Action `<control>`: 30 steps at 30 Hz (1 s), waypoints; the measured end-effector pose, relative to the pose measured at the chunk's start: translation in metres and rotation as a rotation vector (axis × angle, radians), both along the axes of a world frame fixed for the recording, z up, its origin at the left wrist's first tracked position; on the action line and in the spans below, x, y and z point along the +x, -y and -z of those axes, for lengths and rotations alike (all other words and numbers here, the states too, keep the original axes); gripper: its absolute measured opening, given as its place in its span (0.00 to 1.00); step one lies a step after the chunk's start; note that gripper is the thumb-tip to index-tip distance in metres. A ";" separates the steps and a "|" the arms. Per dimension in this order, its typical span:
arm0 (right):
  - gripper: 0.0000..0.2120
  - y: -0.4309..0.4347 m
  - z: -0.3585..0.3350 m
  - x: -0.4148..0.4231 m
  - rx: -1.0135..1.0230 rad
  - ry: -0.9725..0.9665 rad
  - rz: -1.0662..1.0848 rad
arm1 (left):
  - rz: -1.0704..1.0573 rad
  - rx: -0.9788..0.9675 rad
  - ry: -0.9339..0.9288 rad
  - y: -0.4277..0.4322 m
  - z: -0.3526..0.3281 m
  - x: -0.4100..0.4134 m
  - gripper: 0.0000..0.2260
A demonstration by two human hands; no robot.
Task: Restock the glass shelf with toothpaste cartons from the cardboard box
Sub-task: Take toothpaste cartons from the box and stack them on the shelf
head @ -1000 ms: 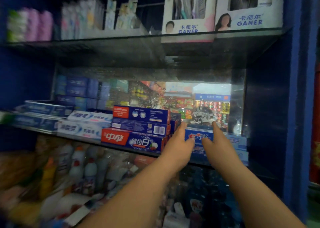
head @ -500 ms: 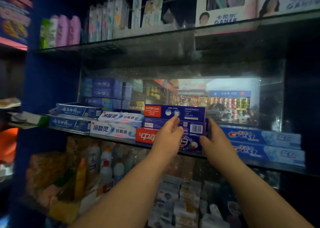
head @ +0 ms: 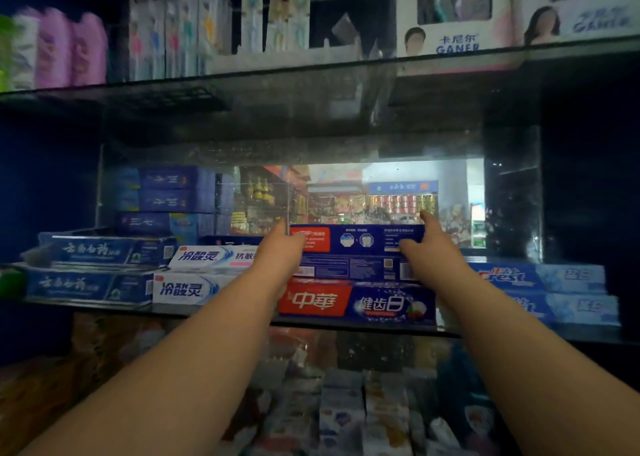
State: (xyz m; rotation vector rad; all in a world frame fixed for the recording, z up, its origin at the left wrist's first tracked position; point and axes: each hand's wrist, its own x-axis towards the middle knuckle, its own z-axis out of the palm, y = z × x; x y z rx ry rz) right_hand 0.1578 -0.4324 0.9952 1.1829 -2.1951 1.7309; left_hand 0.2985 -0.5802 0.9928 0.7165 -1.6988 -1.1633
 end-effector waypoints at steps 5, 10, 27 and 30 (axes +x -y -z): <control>0.27 0.008 0.001 -0.004 -0.028 0.034 0.031 | 0.107 0.142 -0.129 0.003 -0.005 -0.006 0.08; 0.11 0.000 0.020 -0.006 -0.287 -0.025 0.131 | 0.121 0.135 -0.316 0.015 0.009 -0.008 0.05; 0.37 -0.008 0.058 0.002 -0.078 -0.011 0.000 | 0.096 -0.400 0.181 0.013 0.047 0.021 0.34; 0.34 -0.010 0.064 -0.002 -0.133 0.012 -0.035 | 0.048 -0.519 0.213 0.015 0.053 0.023 0.35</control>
